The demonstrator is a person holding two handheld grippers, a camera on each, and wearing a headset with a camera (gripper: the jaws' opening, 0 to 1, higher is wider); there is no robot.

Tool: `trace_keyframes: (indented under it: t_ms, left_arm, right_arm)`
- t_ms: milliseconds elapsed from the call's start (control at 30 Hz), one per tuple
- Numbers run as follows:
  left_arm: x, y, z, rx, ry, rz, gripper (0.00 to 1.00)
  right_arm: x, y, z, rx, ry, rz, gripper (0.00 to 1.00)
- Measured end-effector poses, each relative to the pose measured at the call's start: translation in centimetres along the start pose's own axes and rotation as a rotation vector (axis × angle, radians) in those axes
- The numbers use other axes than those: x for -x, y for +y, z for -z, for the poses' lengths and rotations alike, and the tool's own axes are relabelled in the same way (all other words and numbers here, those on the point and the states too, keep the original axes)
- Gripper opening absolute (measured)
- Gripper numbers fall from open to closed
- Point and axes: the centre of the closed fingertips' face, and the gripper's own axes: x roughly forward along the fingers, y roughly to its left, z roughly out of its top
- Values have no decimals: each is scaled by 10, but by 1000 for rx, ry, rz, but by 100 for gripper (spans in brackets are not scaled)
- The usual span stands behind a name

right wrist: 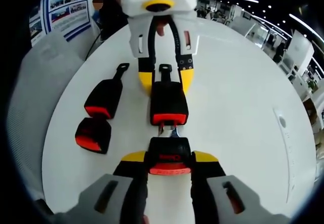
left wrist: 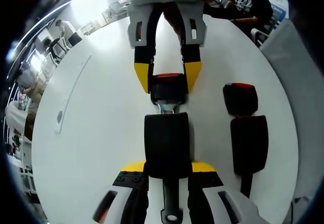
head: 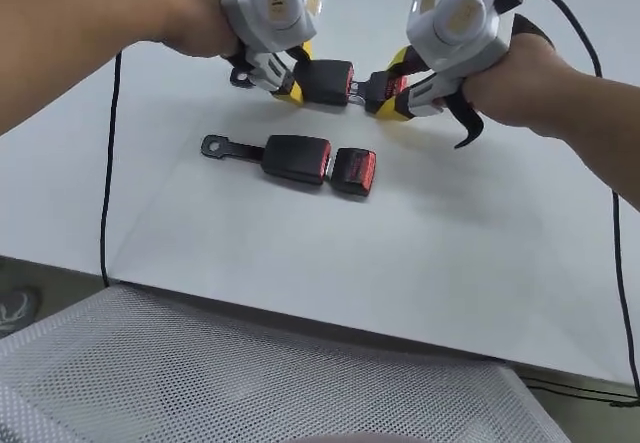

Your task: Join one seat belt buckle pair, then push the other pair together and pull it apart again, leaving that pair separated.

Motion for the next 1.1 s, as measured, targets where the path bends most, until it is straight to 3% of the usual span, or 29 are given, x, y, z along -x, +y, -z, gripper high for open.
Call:
trace_keyframes:
  t_ms: [633, 1100]
  left_arm:
    - [-2, 3, 1, 9, 0, 10, 29]
    - [-4, 6, 3, 5, 1, 15, 29]
  right_arm:
    - [-8, -1, -13, 6, -9, -4, 30]
    - [-9, -2, -13, -2, 7, 0, 30]
